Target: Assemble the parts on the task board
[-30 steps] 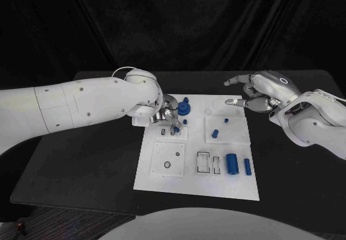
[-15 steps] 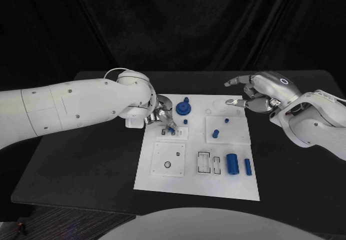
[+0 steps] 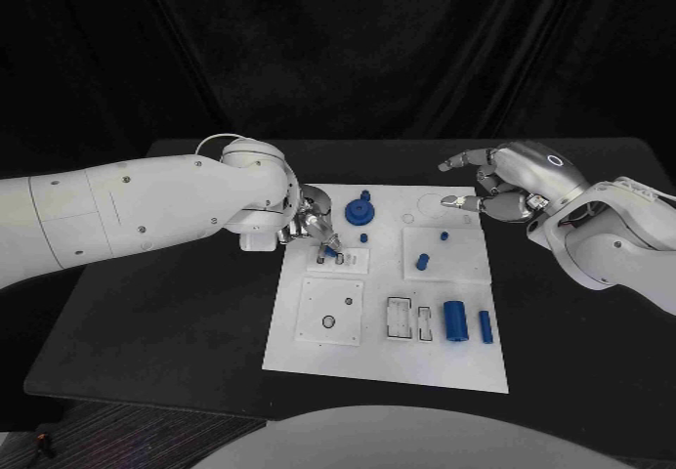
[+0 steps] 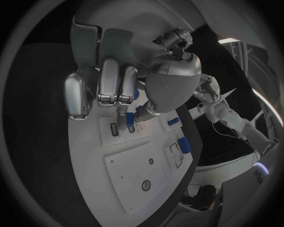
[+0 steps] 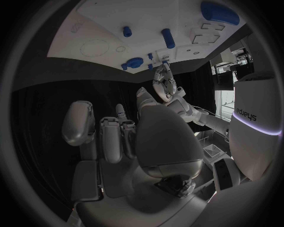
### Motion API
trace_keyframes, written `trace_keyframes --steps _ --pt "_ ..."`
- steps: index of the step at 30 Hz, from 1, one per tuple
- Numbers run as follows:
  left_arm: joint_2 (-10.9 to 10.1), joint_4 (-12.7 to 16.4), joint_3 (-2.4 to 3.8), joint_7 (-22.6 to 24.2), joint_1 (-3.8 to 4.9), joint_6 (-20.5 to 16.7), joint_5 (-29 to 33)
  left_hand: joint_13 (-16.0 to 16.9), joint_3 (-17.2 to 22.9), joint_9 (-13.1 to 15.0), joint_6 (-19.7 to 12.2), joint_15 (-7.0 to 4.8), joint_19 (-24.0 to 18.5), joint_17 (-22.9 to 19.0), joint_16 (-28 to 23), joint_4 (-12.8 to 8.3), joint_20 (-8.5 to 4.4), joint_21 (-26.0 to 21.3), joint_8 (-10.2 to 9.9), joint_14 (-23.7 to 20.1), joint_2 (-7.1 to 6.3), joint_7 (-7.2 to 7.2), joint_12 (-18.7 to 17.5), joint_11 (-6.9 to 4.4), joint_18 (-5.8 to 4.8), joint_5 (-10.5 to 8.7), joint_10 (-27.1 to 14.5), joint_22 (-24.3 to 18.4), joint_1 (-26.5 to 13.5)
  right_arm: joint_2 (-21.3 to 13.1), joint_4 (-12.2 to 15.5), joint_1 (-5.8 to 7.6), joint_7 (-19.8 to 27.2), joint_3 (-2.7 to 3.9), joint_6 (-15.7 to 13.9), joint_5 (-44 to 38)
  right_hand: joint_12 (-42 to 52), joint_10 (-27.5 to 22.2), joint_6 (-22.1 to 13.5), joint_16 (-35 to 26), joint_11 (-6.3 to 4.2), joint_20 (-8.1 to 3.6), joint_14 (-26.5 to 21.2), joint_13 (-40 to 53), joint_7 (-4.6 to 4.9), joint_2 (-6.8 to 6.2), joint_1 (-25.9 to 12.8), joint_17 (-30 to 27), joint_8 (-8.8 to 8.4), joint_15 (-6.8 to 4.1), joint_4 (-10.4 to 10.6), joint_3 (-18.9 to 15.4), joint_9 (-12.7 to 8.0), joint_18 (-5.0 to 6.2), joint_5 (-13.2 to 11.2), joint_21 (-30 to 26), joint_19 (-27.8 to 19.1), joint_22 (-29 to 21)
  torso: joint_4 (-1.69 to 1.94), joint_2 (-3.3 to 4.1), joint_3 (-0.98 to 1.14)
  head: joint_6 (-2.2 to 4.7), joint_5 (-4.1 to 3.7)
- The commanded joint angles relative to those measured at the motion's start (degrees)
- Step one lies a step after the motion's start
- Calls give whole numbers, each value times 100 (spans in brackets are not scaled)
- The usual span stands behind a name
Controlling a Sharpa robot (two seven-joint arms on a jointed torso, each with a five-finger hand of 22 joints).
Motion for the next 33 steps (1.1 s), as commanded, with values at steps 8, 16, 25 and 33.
trace_keyframes --steps 8,16,25,33 --pt "-13 25 3 23 -29 -87 21 1505 137 7 39 1 -48 1509 15 30 14 -58 -91 594 -6 13 15 -14 -40 -14 610 71 -173 2 20 -20 -140 4 62 -33 -54 240 38 -44 53 1 412 1111 0 56 25 860 4 36 -51 10 -13 60 64 -38 -9 832 -7 -2 -9 0 11" --pt "-11 28 3 -149 -50 -94 335 1505 197 -18 76 4 -50 1509 15 50 19 -66 -166 594 -1 14 15 -13 -39 -1 610 75 -229 2 20 -28 -150 4 102 -33 -82 209 44 -66 54 2 405 1076 2 75 60 837 -4 37 -82 8 -26 64 130 -66 -18 826 -7 3 -6 0 10" --pt "22 15 3 -160 -94 -124 400 1505 231 -32 112 2 -41 1509 15 52 19 -65 -204 594 1 13 15 -14 -40 4 610 85 -250 2 17 -40 -153 4 118 -33 -92 199 46 -75 54 3 403 1065 3 82 70 828 -7 38 -91 7 -31 67 156 -87 -24 821 0 2 -6 0 2" --pt "75 -27 3 -117 -153 -101 410 1505 246 -38 127 2 -44 1509 15 54 19 -69 -219 594 4 13 15 -15 -39 7 610 83 -259 3 7 -46 -156 4 126 -33 -93 198 47 -83 54 3 400 1063 3 87 76 821 -8 38 -96 6 -34 67 171 -90 -24 821 -5 3 -10 0 24"
